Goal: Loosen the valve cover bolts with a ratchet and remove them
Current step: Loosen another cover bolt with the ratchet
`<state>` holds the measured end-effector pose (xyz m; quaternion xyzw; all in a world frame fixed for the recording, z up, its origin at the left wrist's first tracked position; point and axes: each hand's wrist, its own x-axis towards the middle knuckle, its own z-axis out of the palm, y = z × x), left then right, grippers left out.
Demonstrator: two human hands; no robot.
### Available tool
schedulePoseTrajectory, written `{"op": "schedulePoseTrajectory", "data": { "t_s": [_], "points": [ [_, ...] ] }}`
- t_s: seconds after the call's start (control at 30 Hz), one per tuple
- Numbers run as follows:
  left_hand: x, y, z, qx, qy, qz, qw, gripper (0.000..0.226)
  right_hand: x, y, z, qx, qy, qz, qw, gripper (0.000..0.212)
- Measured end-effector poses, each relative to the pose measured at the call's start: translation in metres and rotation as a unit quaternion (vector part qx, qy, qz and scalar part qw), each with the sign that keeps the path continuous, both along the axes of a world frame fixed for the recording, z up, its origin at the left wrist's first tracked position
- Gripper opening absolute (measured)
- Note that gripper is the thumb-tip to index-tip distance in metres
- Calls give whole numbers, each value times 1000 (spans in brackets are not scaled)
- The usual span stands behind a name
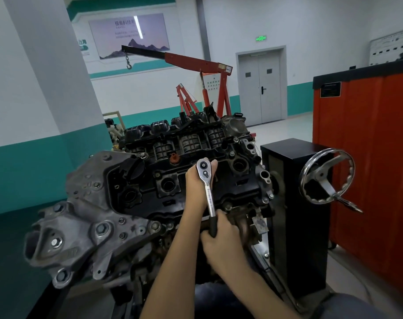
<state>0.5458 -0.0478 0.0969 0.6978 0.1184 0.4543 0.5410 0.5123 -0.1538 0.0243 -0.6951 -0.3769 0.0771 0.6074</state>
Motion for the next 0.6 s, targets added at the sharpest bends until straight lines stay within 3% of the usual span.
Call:
{"op": "schedulePoseTrajectory", "data": {
  "t_s": [0.1,0.2,0.3,0.4,0.47,0.53,0.6],
  "points": [
    [-3,4,1,18,29,3,999,51,10,-5,4,-28,-20,13,999,21],
    [-5,8,1,62,54,-22,996,55,59,-41,21,-130,-143,39,980,22],
    [-4,8,6,73,80,-18,994,57,112,-67,67,-226,-263,64,936,27],
    [-4,8,5,49,53,-6,997,50,130,-68,94,-275,-387,2,880,27],
    [-5,8,-1,24,29,1,999,42,115,-64,75,-248,-350,-26,903,29],
    [-3,5,-5,29,20,0,999,45,82,-57,37,-177,-227,-20,958,27],
    [0,3,-5,19,15,13,1000,45,43,-40,10,-103,-120,-25,987,19]
  ]
}}
